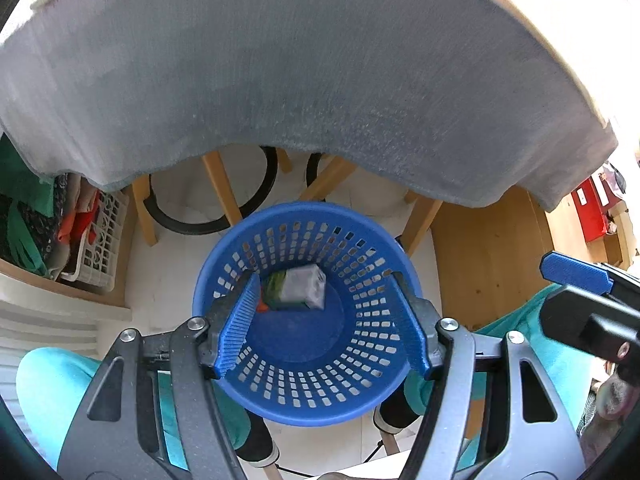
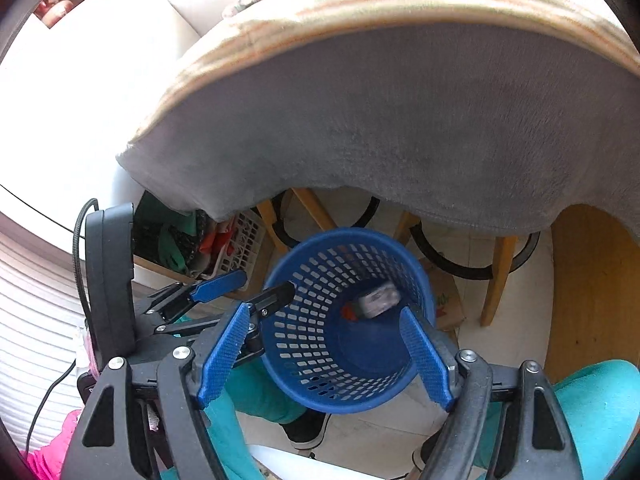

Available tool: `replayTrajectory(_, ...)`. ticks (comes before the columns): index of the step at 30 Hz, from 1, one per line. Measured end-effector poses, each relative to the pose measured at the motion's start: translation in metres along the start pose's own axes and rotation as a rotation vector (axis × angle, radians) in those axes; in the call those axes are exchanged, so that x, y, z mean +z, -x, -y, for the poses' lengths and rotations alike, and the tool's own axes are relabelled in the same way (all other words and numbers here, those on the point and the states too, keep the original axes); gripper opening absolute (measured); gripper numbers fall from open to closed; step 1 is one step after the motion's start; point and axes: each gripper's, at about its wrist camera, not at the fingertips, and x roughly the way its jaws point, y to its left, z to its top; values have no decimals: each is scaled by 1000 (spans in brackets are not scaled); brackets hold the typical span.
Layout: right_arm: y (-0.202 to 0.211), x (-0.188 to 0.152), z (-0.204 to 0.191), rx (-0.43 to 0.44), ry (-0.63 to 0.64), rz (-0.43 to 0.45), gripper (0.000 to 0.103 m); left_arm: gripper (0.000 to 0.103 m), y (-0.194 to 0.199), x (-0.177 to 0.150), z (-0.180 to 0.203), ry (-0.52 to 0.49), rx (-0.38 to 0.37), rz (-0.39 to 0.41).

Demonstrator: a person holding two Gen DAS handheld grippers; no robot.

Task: Collect trash
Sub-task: 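Open both tools to drop the cap and carton into the wastebasket, then raise both tools back over the bed toward the tube and tissue box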

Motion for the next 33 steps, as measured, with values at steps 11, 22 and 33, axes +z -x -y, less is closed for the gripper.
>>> replayTrajectory(11, 67, 16, -6, 5, 71, 168, 87, 67, 61, 25, 2, -6, -18, 130)
replayTrajectory(22, 133, 60, -13, -21, 245, 376, 103, 67, 109, 92, -11, -10, -33, 266)
replayTrajectory(33, 129, 144, 21, 104, 185, 395, 101, 67, 112, 175, -27, 2, -7, 325)
